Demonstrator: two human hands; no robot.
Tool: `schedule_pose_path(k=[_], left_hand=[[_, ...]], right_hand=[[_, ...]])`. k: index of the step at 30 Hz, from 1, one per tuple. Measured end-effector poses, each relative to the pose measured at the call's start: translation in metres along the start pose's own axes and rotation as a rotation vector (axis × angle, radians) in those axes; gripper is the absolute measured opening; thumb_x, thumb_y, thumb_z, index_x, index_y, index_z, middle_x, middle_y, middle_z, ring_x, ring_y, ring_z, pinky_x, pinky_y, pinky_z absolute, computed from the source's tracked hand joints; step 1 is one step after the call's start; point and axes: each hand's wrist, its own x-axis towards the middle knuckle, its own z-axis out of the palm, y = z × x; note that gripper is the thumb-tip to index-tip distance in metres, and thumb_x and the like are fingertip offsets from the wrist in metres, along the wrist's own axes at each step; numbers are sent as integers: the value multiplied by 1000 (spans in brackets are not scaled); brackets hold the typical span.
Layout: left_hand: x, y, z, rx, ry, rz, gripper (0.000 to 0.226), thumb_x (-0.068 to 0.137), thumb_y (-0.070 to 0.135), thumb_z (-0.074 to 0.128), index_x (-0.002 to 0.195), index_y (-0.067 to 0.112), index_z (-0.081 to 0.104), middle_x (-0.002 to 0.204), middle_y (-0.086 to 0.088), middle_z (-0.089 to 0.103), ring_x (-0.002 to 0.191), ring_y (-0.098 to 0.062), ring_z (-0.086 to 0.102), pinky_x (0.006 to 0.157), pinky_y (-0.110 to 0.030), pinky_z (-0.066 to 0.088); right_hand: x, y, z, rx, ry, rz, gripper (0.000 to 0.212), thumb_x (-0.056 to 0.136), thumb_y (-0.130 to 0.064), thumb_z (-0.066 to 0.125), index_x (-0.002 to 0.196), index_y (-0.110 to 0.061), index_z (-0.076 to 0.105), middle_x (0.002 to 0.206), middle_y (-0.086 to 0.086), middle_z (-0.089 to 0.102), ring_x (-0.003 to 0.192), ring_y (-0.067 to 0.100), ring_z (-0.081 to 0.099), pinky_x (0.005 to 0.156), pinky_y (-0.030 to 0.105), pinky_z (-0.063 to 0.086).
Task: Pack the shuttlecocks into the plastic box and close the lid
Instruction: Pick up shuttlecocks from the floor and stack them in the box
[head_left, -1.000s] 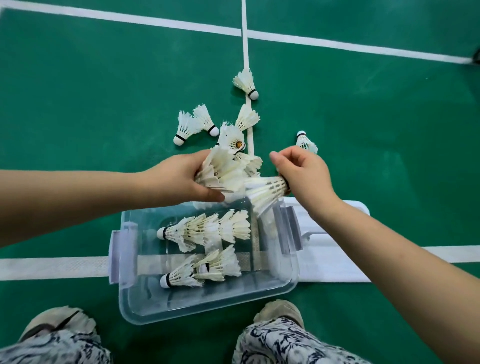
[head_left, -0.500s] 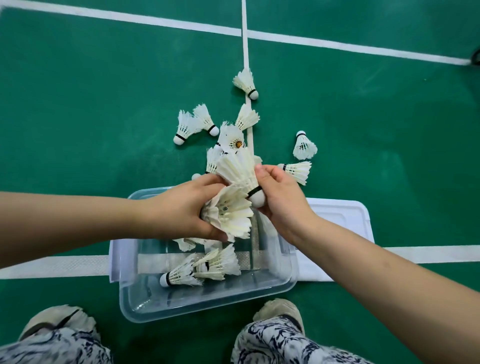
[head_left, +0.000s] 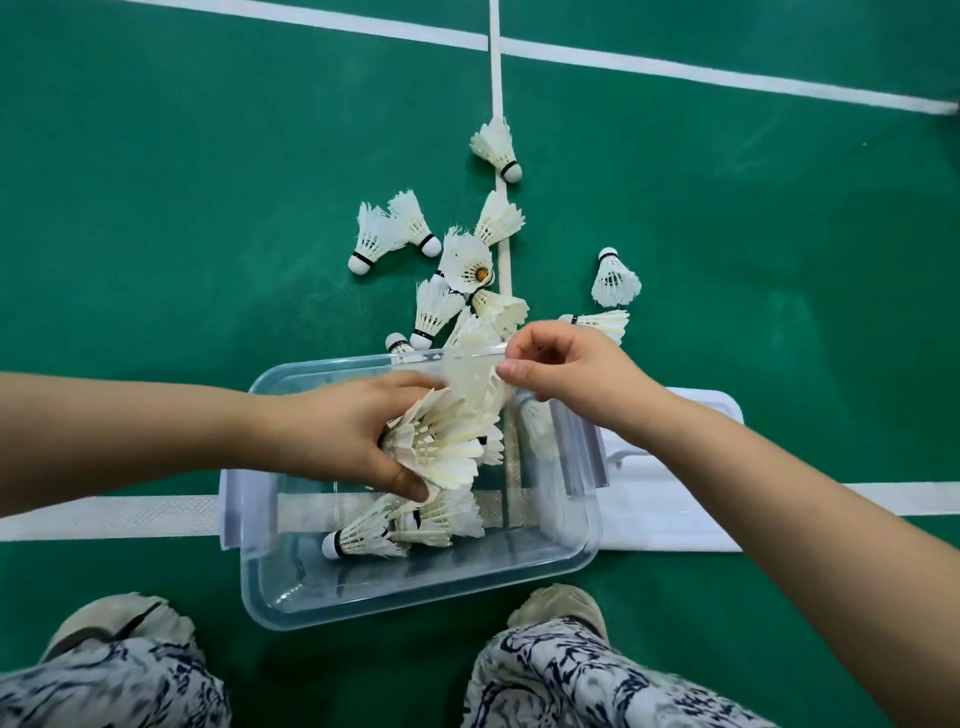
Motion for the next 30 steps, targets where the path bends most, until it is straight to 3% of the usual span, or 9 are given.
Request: schedule_pose_path(k=[2,4,7,10,14,18,24,27,30], left_hand=[[0,-4,1,11,-15,-12,110,38,85,54,133,31,39,132,26,31,112,14,32,84,11,18],[0,-6,3,63,-32,-46,98,46,74,58,132,31,39,135,20,36,116,5,38,91,-2,28],[-2,-9,6,119,-64,-114,77,63,54,69,129,25,43,134,13,42,116,-4,43,93,-16,34],[-4,-13,6,141,-71,-165,62,69,42,74,121,22,47,116,12,48,108,-9,48,87,-20,38],[-6,-18,10,172,-78,-184,43,72,39,72,104,28,46,92,20,38,93,-4,42,74,-17,30],[-6,-17,11,158,-83,-179,40,72,38,72,89,36,36,83,25,36,89,-4,41,63,-11,32],[-5,-19,12,115,-83,-197,38,72,37,72,94,34,41,82,25,39,88,-6,44,64,-2,31],[-6,-20,12,100,-84,-209,38,72,36,72,95,34,43,82,26,40,86,-6,44,63,-2,32],[-6,-21,13,86,-94,-228,38,72,36,72,101,31,47,83,24,43,84,-5,46,62,-3,33]], right_hand=[[-2,1,-4,-113,-2,3,23,81,-21,70,63,-23,56,64,3,46,60,8,40,60,19,35],[-4,0,-6,-232,-1,14,25,81,-25,70,62,-23,55,56,-7,45,50,2,37,53,14,33],[-11,1,4,-585,36,-4,21,85,-32,62,68,-22,54,61,-7,54,59,8,48,59,26,38],[-18,10,29,-907,48,-68,15,89,-27,49,78,-19,54,79,3,64,77,25,58,62,30,38],[-24,26,58,-1057,-70,-91,7,87,-10,47,82,-14,51,93,11,64,86,31,61,57,30,34],[-26,34,66,-1135,-142,-63,21,84,1,48,103,-6,56,108,12,63,94,31,61,58,30,30],[-23,48,70,-999,-133,39,9,86,-3,49,85,-11,54,93,13,66,71,28,50,60,28,34],[-20,52,73,-913,-130,100,9,87,-3,49,88,-4,58,92,14,65,76,28,55,61,28,38],[-20,58,81,-873,-228,156,20,91,-4,46,99,0,63,100,16,65,93,31,61,73,31,48]])
